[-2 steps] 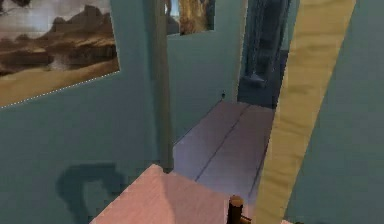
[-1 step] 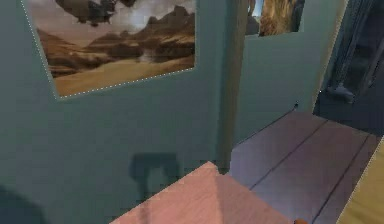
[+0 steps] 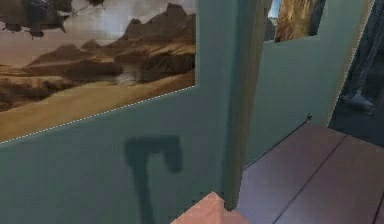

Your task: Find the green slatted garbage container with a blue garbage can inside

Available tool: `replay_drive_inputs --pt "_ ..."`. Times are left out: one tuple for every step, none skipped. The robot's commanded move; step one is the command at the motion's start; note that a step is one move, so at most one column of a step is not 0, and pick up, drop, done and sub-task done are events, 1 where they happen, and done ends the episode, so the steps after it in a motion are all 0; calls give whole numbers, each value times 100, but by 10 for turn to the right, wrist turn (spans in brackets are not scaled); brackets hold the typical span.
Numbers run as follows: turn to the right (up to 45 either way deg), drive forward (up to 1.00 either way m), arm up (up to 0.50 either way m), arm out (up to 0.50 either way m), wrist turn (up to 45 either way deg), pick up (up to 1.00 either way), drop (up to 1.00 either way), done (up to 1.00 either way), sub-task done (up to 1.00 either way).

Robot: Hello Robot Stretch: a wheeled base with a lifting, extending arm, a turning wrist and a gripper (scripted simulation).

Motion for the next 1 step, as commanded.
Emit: replay_drive_inputs --pt "450 0 0 0 0 0 0 0 0"
